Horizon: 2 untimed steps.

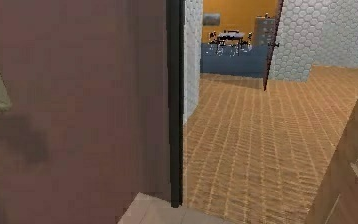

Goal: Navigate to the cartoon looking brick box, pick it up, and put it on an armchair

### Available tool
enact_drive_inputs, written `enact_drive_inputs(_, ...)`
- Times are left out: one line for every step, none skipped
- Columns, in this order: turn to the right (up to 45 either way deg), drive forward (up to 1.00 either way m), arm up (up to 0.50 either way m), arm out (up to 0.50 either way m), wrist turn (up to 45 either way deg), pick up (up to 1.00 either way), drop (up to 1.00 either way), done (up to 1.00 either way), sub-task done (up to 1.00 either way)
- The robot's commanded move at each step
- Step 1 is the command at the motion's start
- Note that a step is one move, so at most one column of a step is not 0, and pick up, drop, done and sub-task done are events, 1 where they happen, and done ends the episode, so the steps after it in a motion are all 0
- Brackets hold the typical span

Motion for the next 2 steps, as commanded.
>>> enact_drive_inputs(18.0, 0.0, 0.0, 0.0, 0.0, 0.0, 0.0, 0.0, 0.0)
enact_drive_inputs(0.0, 1.0, 0.0, 0.0, 0.0, 0.0, 0.0, 0.0, 0.0)
